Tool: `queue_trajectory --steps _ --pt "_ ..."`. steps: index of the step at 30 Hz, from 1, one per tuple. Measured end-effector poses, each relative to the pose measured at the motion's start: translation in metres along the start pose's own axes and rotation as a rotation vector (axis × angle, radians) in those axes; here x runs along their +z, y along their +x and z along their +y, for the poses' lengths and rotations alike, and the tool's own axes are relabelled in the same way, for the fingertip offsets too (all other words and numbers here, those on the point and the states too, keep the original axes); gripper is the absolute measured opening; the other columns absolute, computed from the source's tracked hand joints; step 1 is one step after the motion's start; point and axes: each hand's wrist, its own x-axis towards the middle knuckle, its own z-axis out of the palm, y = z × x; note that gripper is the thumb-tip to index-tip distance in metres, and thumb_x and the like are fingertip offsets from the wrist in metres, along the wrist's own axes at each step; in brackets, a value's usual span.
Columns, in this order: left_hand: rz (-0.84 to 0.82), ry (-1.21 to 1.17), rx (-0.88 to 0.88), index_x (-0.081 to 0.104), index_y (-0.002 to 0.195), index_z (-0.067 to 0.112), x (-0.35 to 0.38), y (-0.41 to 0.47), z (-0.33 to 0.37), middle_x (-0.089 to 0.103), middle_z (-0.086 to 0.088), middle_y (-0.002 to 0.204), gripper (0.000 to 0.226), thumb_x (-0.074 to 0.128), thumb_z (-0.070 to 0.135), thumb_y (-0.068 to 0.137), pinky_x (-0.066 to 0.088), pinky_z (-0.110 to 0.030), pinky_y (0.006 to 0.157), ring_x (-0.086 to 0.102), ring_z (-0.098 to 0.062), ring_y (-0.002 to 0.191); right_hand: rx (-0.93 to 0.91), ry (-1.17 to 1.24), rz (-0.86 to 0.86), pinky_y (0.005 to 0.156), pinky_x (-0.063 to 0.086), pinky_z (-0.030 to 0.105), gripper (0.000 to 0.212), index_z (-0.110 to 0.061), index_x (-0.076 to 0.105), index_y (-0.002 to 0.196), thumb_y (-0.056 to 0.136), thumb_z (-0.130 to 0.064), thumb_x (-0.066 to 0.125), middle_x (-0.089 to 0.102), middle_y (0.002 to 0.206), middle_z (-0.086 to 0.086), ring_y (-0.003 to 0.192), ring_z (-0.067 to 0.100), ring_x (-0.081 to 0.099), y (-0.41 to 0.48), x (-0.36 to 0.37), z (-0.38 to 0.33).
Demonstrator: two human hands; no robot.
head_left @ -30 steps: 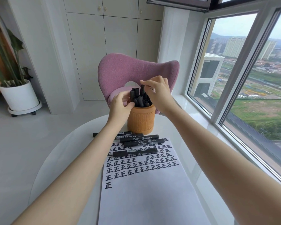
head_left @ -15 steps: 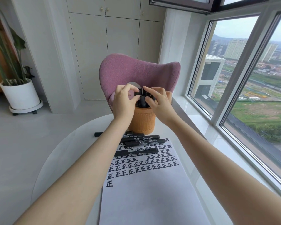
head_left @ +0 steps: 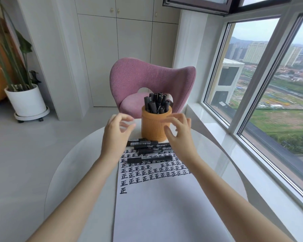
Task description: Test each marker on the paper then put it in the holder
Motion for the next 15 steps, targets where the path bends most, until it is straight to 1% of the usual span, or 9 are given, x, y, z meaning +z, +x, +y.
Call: queue_trajectory --steps 2,4,6,7,9,12,14,15 --pt "-0.106 0.035 -0.005 0.063 0.084 0.019 -0.01 -0.021 -0.007 0.061 0.009 0.09 0.008 0.068 0.013 0.083 0.043 -0.009 0.07 0.058 -0.002 0.077 -0.001 0.001 -0.06 0.086 0.039 0.027 0.022 -0.02 0.07 0.095 0.089 -0.003 0.058 0.055 0.103 -0.002 0.1 0.018 0.042 -0.016 0.002 0.0" --pt "-0.215 0.059 -0.018 0.065 0.082 0.023 -0.016 -0.039 -0.013 0.062 0.012 0.089 0.009 0.07 0.015 0.081 0.04 -0.005 0.069 0.057 0.0 0.078 -0.008 -0.042 -0.154 0.084 0.038 0.023 0.018 -0.019 0.071 0.095 0.089 -0.006 0.061 0.059 0.098 -0.003 0.096 0.019 0.044 -0.031 0.006 -0.002" --pt "-0.312 0.124 -0.018 0.067 0.087 0.024 -0.017 -0.053 -0.019 0.062 0.014 0.092 0.01 0.072 0.02 0.08 0.037 -0.008 0.071 0.054 0.001 0.08 -0.031 -0.134 -0.232 0.082 0.032 0.019 0.013 -0.017 0.072 0.096 0.088 -0.01 0.065 0.062 0.1 0.0 0.094 0.017 0.04 -0.041 0.011 -0.002" --pt "-0.343 0.162 -0.01 0.068 0.09 0.024 -0.017 -0.058 -0.021 0.062 0.014 0.095 0.013 0.073 0.022 0.079 0.037 -0.013 0.073 0.053 0.0 0.082 -0.038 -0.169 -0.254 0.082 0.031 0.021 0.013 -0.016 0.073 0.097 0.087 -0.012 0.066 0.063 0.102 0.002 0.094 0.015 0.037 -0.045 0.013 -0.002" --pt "-0.373 0.22 -0.006 0.069 0.097 0.024 -0.016 -0.063 -0.023 0.062 0.012 0.097 0.022 0.076 0.022 0.076 0.041 -0.022 0.078 0.053 -0.007 0.087 -0.027 -0.202 -0.273 0.085 0.031 0.026 0.014 -0.014 0.072 0.099 0.086 -0.013 0.068 0.062 0.104 0.003 0.095 0.013 0.034 -0.05 0.016 -0.004" --pt "-0.405 0.26 -0.008 0.07 0.099 0.023 -0.015 -0.065 -0.024 0.061 0.01 0.093 0.025 0.076 0.02 0.075 0.046 -0.033 0.083 0.053 -0.012 0.087 -0.036 -0.251 -0.297 0.086 0.028 0.025 0.017 -0.014 0.071 0.103 0.087 -0.016 0.067 0.061 0.105 0.003 0.1 0.016 0.036 -0.053 0.017 -0.011" --pt "-0.408 0.279 0.02 0.072 0.099 0.022 -0.017 -0.066 -0.025 0.061 0.009 0.094 0.021 0.073 0.02 0.078 0.044 -0.031 0.085 0.051 -0.013 0.09 -0.048 -0.306 -0.332 0.09 0.027 0.028 0.019 -0.015 0.071 0.105 0.087 -0.02 0.067 0.059 0.107 0.002 0.106 0.02 0.037 -0.055 0.017 -0.015" --pt "-0.392 0.265 0.031 0.072 0.098 0.022 -0.018 -0.067 -0.025 0.06 0.009 0.094 0.018 0.071 0.019 0.08 0.042 -0.026 0.084 0.05 -0.012 0.091 -0.047 -0.321 -0.351 0.091 0.028 0.03 0.019 -0.016 0.071 0.105 0.087 -0.022 0.068 0.059 0.108 0.001 0.107 0.02 0.036 -0.057 0.017 -0.017"
